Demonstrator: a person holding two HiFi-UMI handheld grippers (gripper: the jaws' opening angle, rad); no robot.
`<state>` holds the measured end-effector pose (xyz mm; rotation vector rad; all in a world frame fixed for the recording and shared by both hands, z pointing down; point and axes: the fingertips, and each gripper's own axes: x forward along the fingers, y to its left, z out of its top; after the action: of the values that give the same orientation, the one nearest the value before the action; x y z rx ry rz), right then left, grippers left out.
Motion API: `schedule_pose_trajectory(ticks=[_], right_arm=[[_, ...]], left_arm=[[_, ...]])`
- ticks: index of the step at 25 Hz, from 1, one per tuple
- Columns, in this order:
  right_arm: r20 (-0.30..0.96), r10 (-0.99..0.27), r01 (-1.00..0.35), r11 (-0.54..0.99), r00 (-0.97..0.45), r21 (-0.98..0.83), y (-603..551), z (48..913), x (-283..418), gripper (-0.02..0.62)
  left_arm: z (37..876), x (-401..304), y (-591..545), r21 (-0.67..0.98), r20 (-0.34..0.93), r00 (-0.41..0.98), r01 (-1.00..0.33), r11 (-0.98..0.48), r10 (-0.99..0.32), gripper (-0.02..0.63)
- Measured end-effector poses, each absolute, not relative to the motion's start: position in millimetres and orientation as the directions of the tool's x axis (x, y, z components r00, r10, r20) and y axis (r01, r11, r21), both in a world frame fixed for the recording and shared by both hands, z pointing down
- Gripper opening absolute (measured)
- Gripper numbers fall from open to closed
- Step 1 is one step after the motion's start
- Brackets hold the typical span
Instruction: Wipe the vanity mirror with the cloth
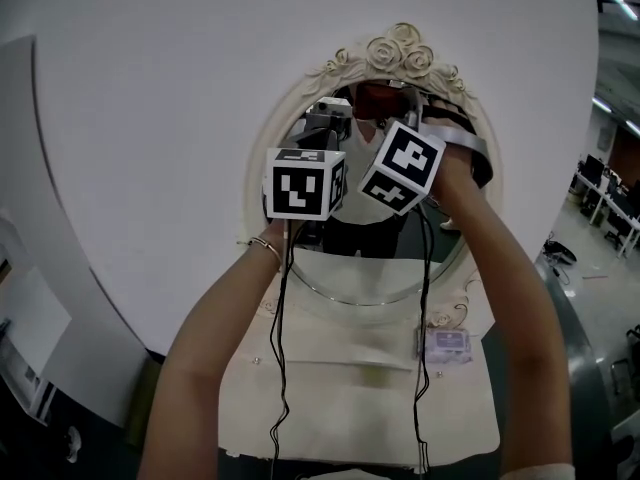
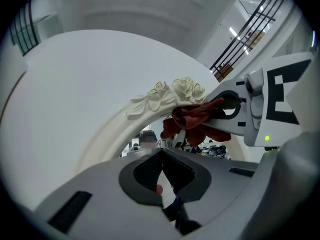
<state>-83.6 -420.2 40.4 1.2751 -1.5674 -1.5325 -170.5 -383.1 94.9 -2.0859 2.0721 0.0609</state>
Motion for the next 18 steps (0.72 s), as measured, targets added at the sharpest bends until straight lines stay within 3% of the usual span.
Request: schedule_pose_trajectory(ticks=[8, 18], right_arm=[[-0.234, -0.906, -0.204, -0.17, -0.352, 0.964, -429, 40, -91, 0.058], [-0.144, -0.916, -0.166, -0.086, -0.374, 0.982, -435, 109, -98, 0.058]], left_arm=[[117, -175, -389, -0.115, -0.146, 0.007, -0.993, 0.01, -0.989, 0.011], [201, -187, -390, -0.096, -0.051, 0.0, -0.995, 0.005, -0.999, 0.011]])
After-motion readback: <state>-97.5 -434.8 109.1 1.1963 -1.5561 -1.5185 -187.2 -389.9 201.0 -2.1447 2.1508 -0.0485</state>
